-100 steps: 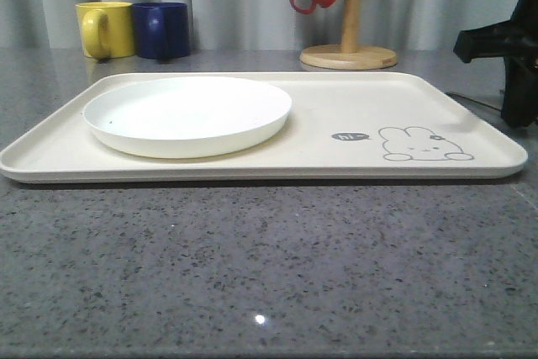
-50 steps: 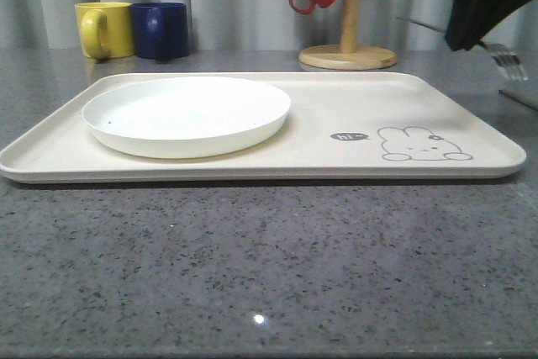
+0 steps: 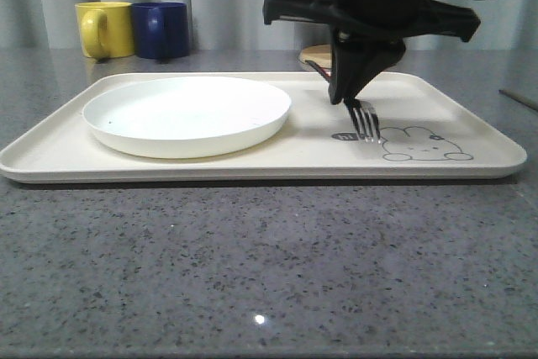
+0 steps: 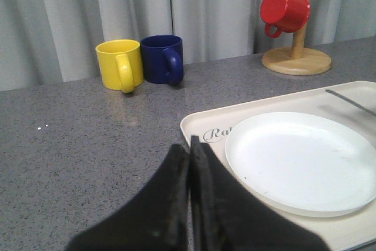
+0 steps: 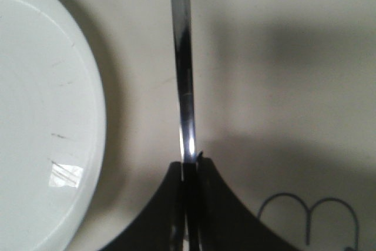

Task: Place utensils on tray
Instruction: 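Carry the fork onto the tray and release it, then move the right gripper back over the chopsticks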

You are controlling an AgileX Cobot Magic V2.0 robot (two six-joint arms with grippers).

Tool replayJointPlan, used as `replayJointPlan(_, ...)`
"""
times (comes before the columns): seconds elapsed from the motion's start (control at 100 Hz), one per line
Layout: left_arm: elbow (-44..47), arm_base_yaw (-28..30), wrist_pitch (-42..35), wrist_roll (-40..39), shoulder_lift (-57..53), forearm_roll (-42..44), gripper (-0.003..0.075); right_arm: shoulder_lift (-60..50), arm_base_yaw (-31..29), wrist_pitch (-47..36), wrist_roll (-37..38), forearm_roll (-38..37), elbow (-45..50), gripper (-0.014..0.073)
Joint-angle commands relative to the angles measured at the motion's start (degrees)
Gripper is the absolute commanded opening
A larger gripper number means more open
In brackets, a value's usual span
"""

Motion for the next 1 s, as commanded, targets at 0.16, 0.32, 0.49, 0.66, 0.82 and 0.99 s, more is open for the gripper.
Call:
replayJointPlan(0.16, -1.5, -0.4, -4.7, 0.0, 0.4, -0.2, -0.0019, 0.1, 0.5, -2.8, 1.4, -1.5, -1.8, -0.0043)
replayJointPlan(0.32, -1.5, -0.4, -4.7, 0.0, 0.4, -0.2, -0.0019, 0.7, 0.5, -2.3, 1.4, -1.3, -1.8, 0.0087)
replayJointPlan(0.49, -1.5, -0.4, -4.7, 0.0, 0.4, -0.2, -0.0019, 0.7, 0.5, -2.3, 1.4, -1.3, -1.8, 0.0290)
replayJointPlan(0.66, -1.5, -0.4, -4.7, 0.0, 0.4, -0.2, -0.0019, -1.6, 0.5, -1.0, 1.4, -3.6, -1.8, 0.0349)
replayJointPlan(0.82, -1.5, -0.4, -4.7, 0.0, 0.4, -0.2, -0.0019, -6.9, -1.1, 1.6, 1.3, -8.9, -1.9, 0.0349)
replayJointPlan(0.99, -1.5, -0.4, -4.7, 0.0, 0.4, -0.2, -0.0019, -12.4, -7.7, 6.5, -6.6, -9.4, -1.9, 0.0349)
